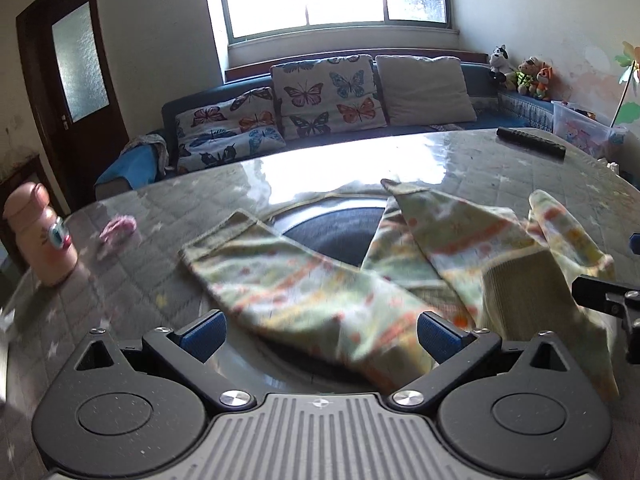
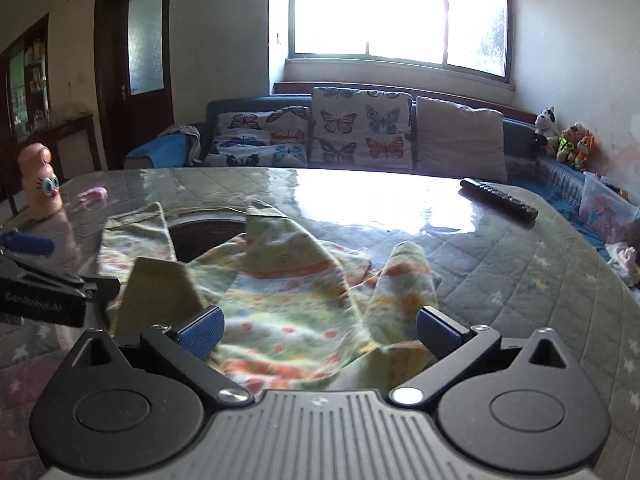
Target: Fold clothes
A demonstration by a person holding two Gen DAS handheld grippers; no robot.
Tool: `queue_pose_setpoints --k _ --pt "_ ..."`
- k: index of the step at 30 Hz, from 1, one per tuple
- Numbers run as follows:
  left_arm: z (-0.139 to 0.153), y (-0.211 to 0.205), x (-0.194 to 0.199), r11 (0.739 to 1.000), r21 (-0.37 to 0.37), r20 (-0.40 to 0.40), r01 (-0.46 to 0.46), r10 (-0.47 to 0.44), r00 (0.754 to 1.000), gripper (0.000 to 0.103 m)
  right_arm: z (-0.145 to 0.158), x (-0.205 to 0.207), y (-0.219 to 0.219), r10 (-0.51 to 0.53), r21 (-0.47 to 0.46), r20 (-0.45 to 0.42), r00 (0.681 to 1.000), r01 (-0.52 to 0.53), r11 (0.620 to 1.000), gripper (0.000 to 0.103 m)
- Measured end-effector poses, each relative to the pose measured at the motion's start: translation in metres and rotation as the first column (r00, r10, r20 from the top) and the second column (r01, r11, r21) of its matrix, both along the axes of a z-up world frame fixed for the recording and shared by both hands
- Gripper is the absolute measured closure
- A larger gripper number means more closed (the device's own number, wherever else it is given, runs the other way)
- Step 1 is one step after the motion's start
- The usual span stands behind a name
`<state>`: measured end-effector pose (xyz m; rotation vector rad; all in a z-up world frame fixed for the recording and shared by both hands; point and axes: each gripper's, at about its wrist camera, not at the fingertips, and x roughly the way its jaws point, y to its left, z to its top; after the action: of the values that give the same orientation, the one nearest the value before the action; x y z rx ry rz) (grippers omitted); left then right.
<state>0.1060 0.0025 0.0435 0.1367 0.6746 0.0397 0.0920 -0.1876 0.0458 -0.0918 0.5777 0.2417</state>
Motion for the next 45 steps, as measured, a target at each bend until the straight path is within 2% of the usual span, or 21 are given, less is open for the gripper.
queue_pose_setpoints --k 4,8,12,17,21,26,28,38,45 --pt "0.000 -0.007 0.027 1.000 0.006 -0.012 -0.004 0.004 1.000 0.000 -0.007 0.022 0.001 -0.004 -0.035 -0.021 1.000 0.003 0.999 0.000" --pt "-0.008 -0.011 0.052 0.999 0.024 -0.040 -0.027 0.028 0.999 0.000 -0.020 0.036 0.007 0.057 -0.029 -0.093 0.994 -0.060 0.998 0.000" --pt "-0.013 -0.008 0.061 0.999 0.024 -0.053 -0.038 0.039 0.998 0.000 -0.021 0.023 0.011 0.157 0.003 -0.107 0.982 -0.158 0.987 0.000" --pt "-0.011 -0.003 0.062 0.999 0.016 -0.049 -0.051 0.052 0.997 0.000 -0.016 -0.005 0.021 0.302 0.038 -0.096 0.949 -0.299 0.953 0.000" --pt "-0.017 -0.009 0.062 0.999 0.035 -0.064 -0.039 0.041 0.997 0.000 -0.017 -0.026 0.034 0.382 0.008 -0.101 0.919 -0.383 0.924 0.000" --pt "-0.027 -0.013 0.051 0.997 0.078 -0.075 -0.029 0.034 0.997 0.000 -0.024 -0.049 0.047 0.456 -0.043 -0.134 0.880 -0.465 0.884 0.000" --pt "-0.029 -0.010 0.042 0.996 0.087 -0.073 -0.032 0.039 0.997 0.000 -0.028 -0.056 0.051 0.462 -0.071 -0.140 0.876 -0.475 0.877 0.000" --pt "-0.039 0.024 -0.001 0.988 0.090 -0.075 -0.127 0.134 0.988 0.000 -0.033 -0.067 0.033 0.444 -0.034 -0.179 0.878 -0.456 0.889 0.000" --pt "-0.041 0.050 -0.035 0.972 0.068 -0.080 -0.224 0.229 0.970 0.000 -0.017 -0.066 0.023 0.455 -0.054 -0.169 0.874 -0.469 0.882 0.000"
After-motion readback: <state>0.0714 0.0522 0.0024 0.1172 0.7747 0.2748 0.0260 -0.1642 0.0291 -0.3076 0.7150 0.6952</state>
